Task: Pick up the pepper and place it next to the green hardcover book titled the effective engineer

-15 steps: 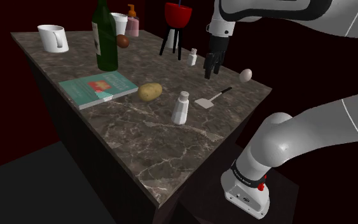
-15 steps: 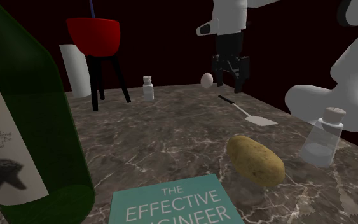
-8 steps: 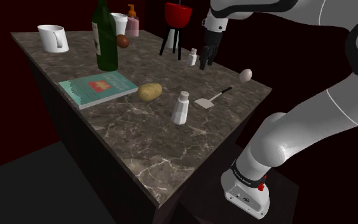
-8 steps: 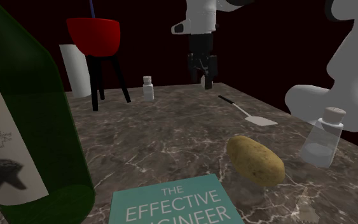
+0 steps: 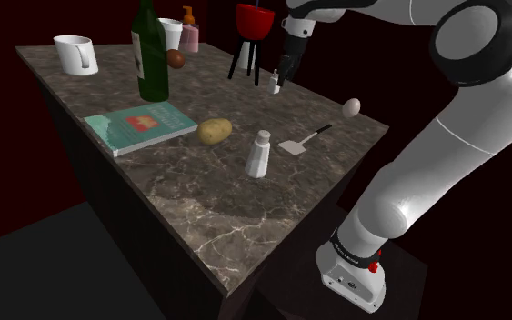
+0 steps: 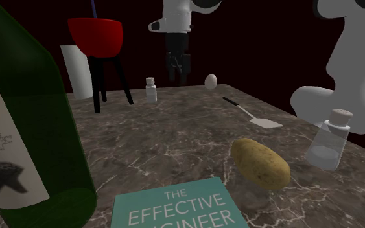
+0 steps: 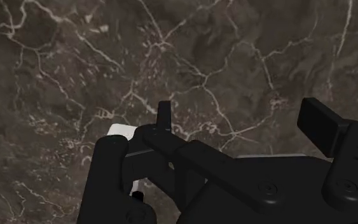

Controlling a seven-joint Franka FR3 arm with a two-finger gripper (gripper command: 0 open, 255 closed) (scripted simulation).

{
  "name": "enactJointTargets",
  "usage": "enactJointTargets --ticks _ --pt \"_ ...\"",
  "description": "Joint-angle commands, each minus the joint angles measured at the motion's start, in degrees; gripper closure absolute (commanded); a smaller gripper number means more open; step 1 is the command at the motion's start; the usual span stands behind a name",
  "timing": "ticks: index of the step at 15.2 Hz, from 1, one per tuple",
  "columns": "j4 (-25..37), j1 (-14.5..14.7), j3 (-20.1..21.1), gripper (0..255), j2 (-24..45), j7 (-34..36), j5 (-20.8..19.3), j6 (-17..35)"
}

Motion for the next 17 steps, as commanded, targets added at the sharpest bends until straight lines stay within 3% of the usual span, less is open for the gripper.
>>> enactJointTargets --ticks 1,9,17 --pt "4.5 -0.43 -1.37 0 4.27 -3.11 1.74 0.59" --pt "25.32 -4.49 -3.73 0 21.26 -12.84 10.64 -1.29" --pt "19.78 -4.24 -3.44 0 21.47 -13.05 10.79 4.44"
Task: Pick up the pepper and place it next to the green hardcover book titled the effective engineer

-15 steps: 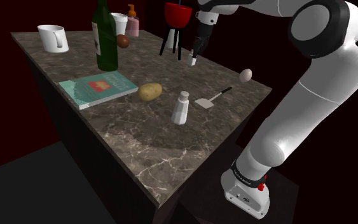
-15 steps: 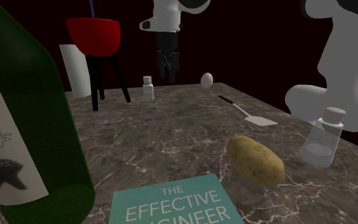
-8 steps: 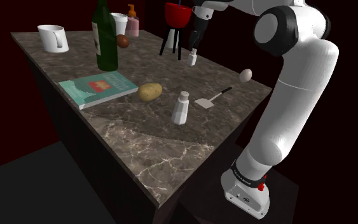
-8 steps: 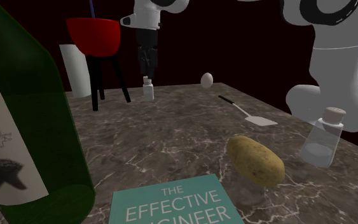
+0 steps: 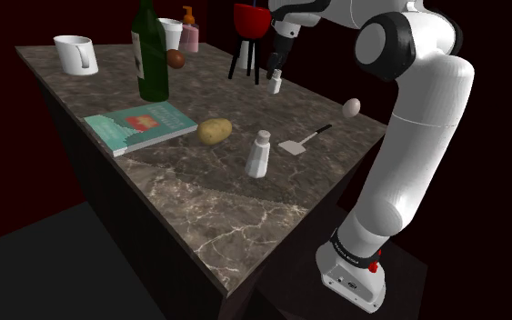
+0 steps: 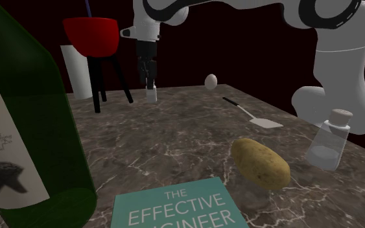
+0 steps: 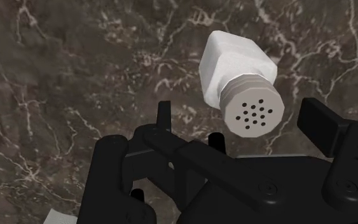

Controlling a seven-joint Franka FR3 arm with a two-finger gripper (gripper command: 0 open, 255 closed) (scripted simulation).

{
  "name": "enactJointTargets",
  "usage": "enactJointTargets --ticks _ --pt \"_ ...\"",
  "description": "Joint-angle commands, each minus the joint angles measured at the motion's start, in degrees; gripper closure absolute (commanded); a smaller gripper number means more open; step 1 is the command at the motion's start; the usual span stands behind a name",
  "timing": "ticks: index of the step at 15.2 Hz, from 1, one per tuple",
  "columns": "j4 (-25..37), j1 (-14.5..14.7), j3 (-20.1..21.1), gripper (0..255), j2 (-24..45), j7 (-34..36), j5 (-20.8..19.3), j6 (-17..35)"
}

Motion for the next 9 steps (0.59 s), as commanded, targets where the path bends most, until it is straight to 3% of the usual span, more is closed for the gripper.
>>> enactJointTargets --ticks 1,7,8,9 --pt "-0.51 0.01 0.03 0 0.09 -0.08 0.05 0.53" --pt "-0.51 0.01 0.02 0 0.1 -0.08 0.05 0.53" --pt "-0.45 0.0 0.02 255 0.13 -0.09 0.06 0.5" --pt "-0.47 0.01 0.02 255 0.11 -0.09 0.06 0.5"
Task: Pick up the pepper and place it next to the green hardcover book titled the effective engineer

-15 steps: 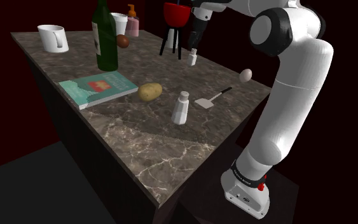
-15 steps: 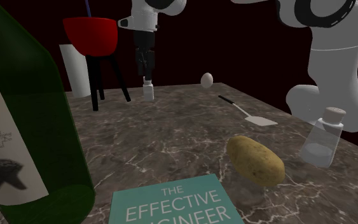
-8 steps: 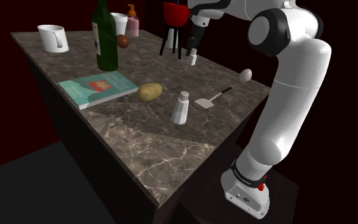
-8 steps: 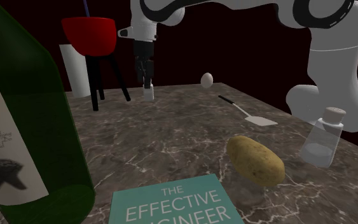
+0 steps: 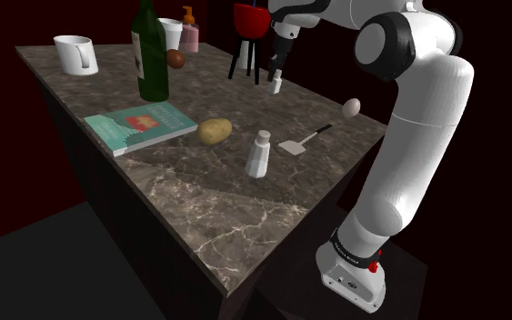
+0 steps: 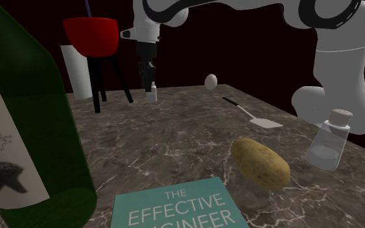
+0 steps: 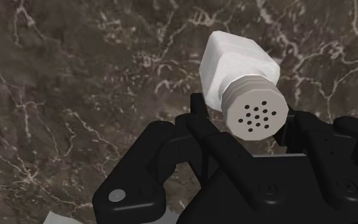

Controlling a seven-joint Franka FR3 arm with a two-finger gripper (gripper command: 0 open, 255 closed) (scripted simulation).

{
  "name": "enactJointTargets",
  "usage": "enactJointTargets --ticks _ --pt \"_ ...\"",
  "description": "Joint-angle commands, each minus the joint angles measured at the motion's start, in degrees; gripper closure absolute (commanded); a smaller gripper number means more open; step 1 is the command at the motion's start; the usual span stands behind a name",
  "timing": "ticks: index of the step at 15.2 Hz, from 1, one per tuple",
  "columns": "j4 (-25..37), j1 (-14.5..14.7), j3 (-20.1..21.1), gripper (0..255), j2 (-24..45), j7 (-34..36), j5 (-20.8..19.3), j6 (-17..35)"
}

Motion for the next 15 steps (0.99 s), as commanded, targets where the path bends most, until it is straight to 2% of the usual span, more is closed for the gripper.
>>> enactJointTargets --ticks 1,8,15 --pt "-0.03 0.01 0.01 255 0.03 0.0 -0.01 -0.01" --pt "-0.06 0.01 0.01 255 0.02 0.0 -0.01 0.02" --pt "5.99 -0.42 -0.14 255 0.51 0.19 0.1 -5.57"
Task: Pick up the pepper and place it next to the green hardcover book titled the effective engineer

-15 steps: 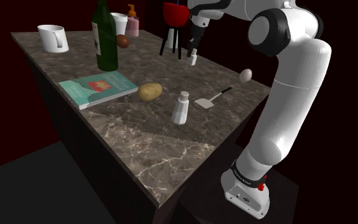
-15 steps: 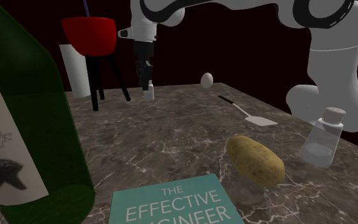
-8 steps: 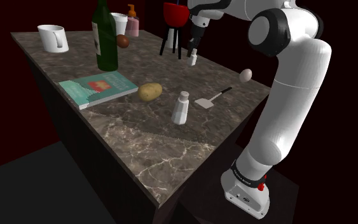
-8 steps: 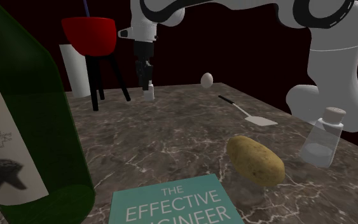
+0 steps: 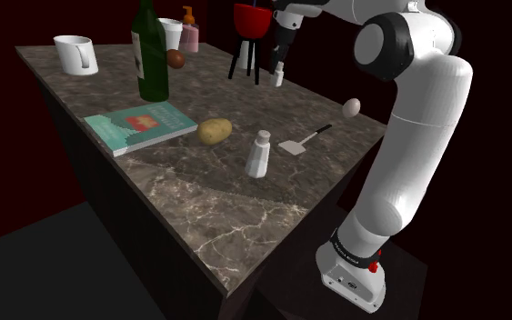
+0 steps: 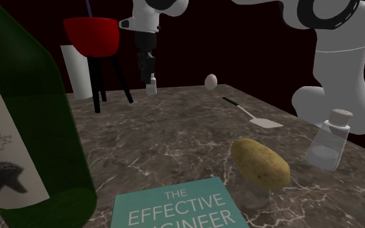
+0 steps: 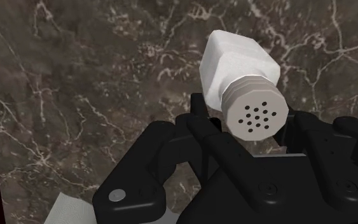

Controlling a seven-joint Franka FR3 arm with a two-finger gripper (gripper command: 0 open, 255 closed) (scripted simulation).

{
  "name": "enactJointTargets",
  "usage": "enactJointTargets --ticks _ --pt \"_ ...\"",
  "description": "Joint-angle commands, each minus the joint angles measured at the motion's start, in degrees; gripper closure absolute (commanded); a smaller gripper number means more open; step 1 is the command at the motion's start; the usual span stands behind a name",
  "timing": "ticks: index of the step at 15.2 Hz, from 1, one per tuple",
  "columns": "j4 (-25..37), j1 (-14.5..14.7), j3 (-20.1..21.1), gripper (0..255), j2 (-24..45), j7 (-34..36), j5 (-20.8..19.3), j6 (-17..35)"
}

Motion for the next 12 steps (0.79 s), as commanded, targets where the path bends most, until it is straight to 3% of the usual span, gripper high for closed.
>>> enactJointTargets --ticks 1,12 --pt "1.91 -0.13 -0.01 255 0.27 0.07 0.09 -1.66" --pt "14.59 -1.72 -0.24 255 3.23 0.0 1.34 -11.58"
